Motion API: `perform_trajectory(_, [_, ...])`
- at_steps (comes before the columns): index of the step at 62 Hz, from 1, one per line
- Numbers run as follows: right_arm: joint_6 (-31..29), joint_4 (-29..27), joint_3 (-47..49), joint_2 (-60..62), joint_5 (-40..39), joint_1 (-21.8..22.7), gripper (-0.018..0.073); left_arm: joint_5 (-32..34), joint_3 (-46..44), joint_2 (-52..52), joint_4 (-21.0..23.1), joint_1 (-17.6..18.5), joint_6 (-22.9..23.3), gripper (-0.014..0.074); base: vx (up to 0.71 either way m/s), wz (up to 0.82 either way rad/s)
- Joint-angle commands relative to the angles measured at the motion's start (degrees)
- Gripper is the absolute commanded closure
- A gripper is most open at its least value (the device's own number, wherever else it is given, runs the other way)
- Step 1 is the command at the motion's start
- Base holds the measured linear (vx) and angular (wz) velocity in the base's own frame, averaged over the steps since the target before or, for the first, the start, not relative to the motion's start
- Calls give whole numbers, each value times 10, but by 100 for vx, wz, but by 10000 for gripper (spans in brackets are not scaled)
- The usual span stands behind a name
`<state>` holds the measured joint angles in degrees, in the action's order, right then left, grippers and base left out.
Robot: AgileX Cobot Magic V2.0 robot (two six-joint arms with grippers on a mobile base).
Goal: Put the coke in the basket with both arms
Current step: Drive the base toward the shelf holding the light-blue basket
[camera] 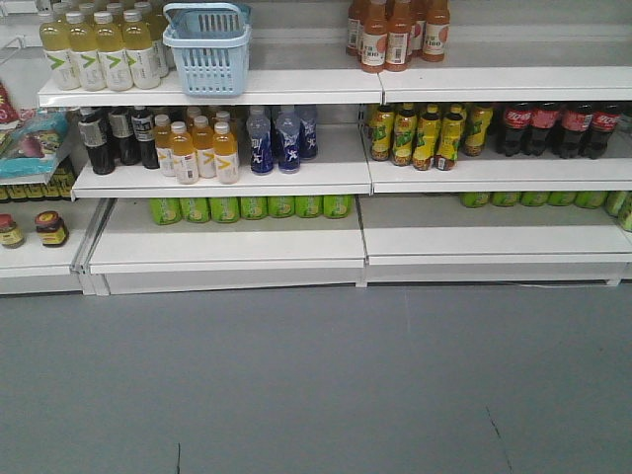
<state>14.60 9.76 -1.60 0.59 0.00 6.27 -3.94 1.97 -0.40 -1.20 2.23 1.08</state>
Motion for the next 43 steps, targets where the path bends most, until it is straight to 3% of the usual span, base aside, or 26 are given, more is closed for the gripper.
perform_trajectory(1, [-1, 4, -4, 7, -41, 4, 567, 39, -19, -11, 0, 0, 1, 602, 8, 0])
perform_trajectory(43, [-1, 4, -4, 7, -41, 4, 567, 39, -19, -11, 0, 0, 1, 602, 13, -1])
